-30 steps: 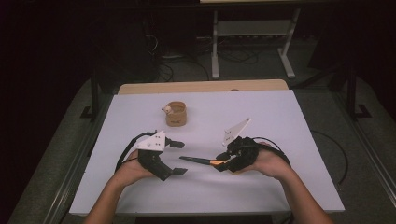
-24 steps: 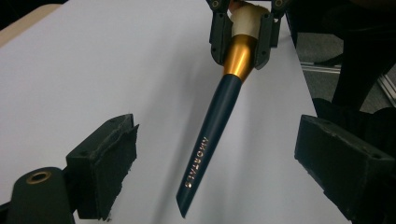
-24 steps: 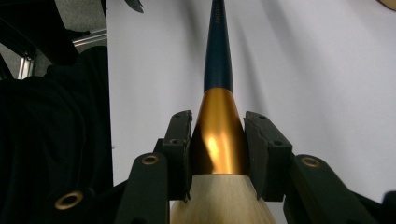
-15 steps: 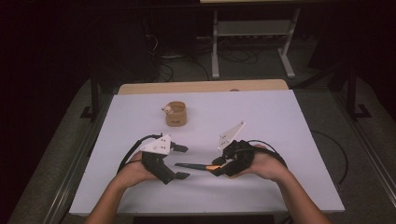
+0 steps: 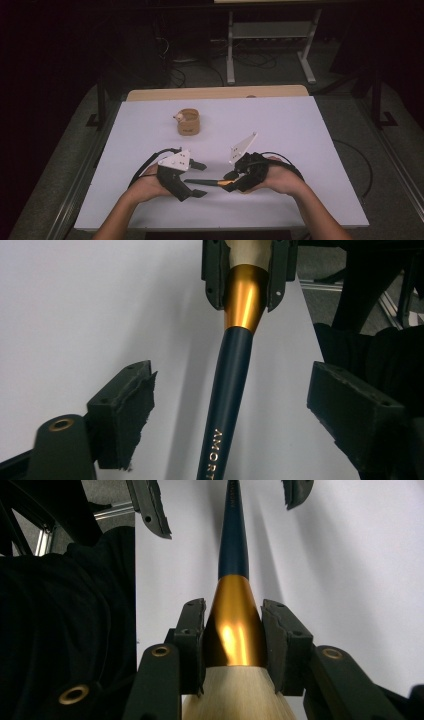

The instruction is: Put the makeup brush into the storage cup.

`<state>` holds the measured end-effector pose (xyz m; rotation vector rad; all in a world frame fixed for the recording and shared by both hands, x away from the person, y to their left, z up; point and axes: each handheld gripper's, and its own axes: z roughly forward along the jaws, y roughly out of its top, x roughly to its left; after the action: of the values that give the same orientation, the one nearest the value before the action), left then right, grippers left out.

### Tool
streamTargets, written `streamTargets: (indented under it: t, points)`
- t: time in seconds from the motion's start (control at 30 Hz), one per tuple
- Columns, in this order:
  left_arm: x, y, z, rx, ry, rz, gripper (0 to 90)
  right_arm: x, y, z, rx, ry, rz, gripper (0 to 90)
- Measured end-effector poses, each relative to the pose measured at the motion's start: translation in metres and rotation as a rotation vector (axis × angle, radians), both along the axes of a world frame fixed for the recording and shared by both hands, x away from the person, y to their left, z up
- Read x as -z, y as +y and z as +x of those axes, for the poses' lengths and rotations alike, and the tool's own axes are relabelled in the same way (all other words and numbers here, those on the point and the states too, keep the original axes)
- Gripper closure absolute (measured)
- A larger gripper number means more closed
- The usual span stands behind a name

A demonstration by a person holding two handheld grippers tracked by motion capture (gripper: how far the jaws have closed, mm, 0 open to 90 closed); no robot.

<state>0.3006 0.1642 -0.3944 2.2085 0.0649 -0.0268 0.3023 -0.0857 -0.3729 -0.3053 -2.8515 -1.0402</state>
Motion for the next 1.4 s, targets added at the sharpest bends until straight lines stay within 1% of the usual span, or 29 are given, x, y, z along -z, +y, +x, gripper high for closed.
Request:
streamTargets:
  t: [0.03, 0.1, 0.23, 0.3, 0.37, 0.43, 0.53, 0.63, 0.67, 0.7, 0.73, 0.77, 0.8, 0.83, 0.87, 0.9, 0.93, 1.0, 1.03, 1.07, 1.13, 1.17, 1.23, 1.4]
  points:
    - [0.0, 0.0, 0.0, 0.004, -0.003, 0.011, 19.7, 0.0, 0.0, 0.0, 0.0, -0.001, 0.0, 62.2]
    - [0.001, -0.002, -0.001, 0.01, 0.0, 0.012, 21.4, 0.0, 0.001, 0.0, -0.002, 0.004, 0.005, 62.2]
    - [0.002, -0.005, -0.003, 0.019, 0.005, 0.02, 24.2, 0.0, 0.002, -0.001, -0.006, -0.003, 0.001, 62.2]
    - [0.003, -0.007, -0.003, 0.027, 0.005, 0.033, 27.8, 0.0, 0.003, -0.002, -0.007, 0.004, 0.004, 62.2]
    - [0.003, -0.009, -0.004, 0.032, -0.006, 0.043, 31.1, 0.001, 0.004, -0.002, -0.011, 0.002, 0.002, 62.2]
    - [0.003, -0.01, -0.005, 0.04, -0.007, 0.046, 34.7, 0.001, 0.005, -0.003, -0.015, 0.008, 0.0, 62.2]
    - [0.003, -0.012, -0.006, 0.047, -0.006, 0.048, 39.4, 0.001, 0.006, -0.003, -0.017, 0.002, 0.002, 62.2]
    - [0.004, -0.014, -0.006, 0.051, -0.005, 0.061, 46.1, 0.001, 0.007, -0.003, -0.024, 0.001, 0.007, 62.2]
    - [0.004, -0.014, -0.006, 0.056, -0.012, 0.073, 46.1, 0.001, 0.007, -0.003, -0.024, 0.001, 0.007, 62.2]
    - [0.005, -0.014, -0.006, 0.054, -0.006, 0.073, 49.3, 0.001, 0.008, -0.003, -0.031, 0.002, 0.006, 62.2]
    - [0.005, -0.015, -0.006, 0.059, -0.015, 0.086, 49.3, 0.001, 0.008, -0.003, -0.031, 0.002, 0.006, 62.2]
    - [0.006, -0.015, -0.007, 0.054, -0.015, 0.086, 50.7, 0.001, 0.008, -0.004, -0.022, 0.015, -0.006, 62.2]
    - [0.006, -0.016, -0.007, 0.054, -0.016, 0.096, 52.7, 0.002, 0.009, -0.004, -0.026, 0.012, -0.007, 62.2]
    - [0.006, -0.016, -0.007, 0.059, -0.026, 0.103, 56.0, 0.003, 0.01, -0.003, -0.041, 0.003, 0.001, 62.2]
    - [0.006, -0.016, -0.007, 0.058, -0.029, 0.101, 56.0, 0.003, 0.01, -0.003, -0.041, 0.003, 0.001, 62.2]
    - [0.006, -0.017, -0.007, 0.06, -0.034, 0.105, 57.8, 0.003, 0.01, -0.004, -0.04, 0.004, 0.0, 62.2]
    - [0.006, -0.017, -0.007, 0.062, -0.033, 0.106, 59.0, 0.002, 0.01, -0.005, -0.033, 0.023, -0.005, 62.2]
    - [0.006, -0.018, -0.008, 0.063, -0.032, 0.107, 61.6, 0.002, 0.01, -0.005, -0.034, 0.016, -0.005, 62.2]
    - [0.006, -0.018, -0.008, 0.068, -0.032, 0.119, 62.5, 0.002, 0.011, -0.005, -0.037, 0.011, -0.002, 62.2]
    - [0.007, -0.019, -0.009, 0.063, -0.027, 0.113, 63.2, 0.002, 0.011, -0.005, -0.036, 0.015, -0.001, 62.2]
    - [0.009, -0.02, -0.009, 0.066, -0.022, 0.115, 65.2, 0.002, 0.012, -0.005, -0.038, 0.019, -0.006, 62.2]
    - [0.009, -0.021, -0.009, 0.068, -0.023, 0.119, 66.1, 0.003, 0.012, -0.005, -0.047, 0.006, -0.001, 62.2]
    - [0.01, -0.022, -0.01, 0.066, -0.019, 0.12, 66.9, 0.003, 0.012, -0.005, -0.046, 0.012, -0.004, 62.2]
    - [0.01, -0.023, -0.01, 0.062, -0.025, 0.123, 68.9, 0.003, 0.012, -0.005, -0.051, 0.007, 0.001, 62.2]
